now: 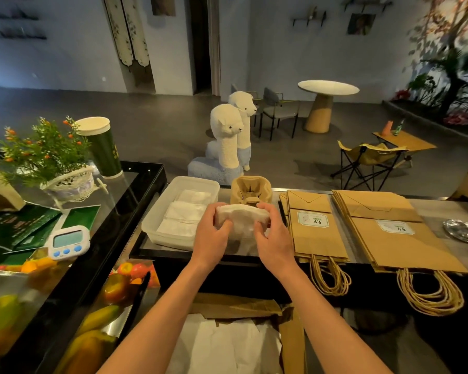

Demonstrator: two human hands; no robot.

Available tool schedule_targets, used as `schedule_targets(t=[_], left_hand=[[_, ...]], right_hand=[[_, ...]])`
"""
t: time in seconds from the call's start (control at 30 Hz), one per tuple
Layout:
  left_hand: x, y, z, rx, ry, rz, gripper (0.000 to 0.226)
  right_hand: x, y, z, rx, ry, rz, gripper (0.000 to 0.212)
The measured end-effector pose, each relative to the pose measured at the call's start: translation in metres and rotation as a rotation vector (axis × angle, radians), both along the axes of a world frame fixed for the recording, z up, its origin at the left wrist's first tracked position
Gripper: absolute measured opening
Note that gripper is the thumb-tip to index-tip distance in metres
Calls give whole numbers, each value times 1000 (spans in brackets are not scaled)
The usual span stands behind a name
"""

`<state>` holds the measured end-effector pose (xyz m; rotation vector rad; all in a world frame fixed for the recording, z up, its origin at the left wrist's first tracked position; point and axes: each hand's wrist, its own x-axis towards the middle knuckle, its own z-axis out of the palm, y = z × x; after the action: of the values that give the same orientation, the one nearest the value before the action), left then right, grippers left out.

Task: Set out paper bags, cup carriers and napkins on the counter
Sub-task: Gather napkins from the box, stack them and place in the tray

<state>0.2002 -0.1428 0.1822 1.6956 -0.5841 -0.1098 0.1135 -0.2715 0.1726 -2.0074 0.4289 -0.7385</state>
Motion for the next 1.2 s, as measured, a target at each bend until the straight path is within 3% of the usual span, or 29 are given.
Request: schedule_targets(t=[0.23, 0.43, 0.67, 0.9, 1.0, 1.2], left_hand=[[50, 39, 21, -37, 20, 84, 42], [98, 53, 35, 90, 98, 155, 54], [153, 50, 34, 238, 124, 177, 29], [196, 31, 19, 447, 7, 133, 33], [206, 22, 13, 549, -31, 108, 39], [212, 9, -8, 705, -131, 92, 47]], right_hand=[[42, 27, 36, 39, 7, 66, 48], [97, 42, 49, 0, 80, 29, 30], [158, 41, 54, -59, 310, -8, 13], [196, 32, 48, -95, 440, 23, 22], [206, 31, 40, -198, 488, 44, 25], [216, 35, 22, -590, 606, 85, 20]])
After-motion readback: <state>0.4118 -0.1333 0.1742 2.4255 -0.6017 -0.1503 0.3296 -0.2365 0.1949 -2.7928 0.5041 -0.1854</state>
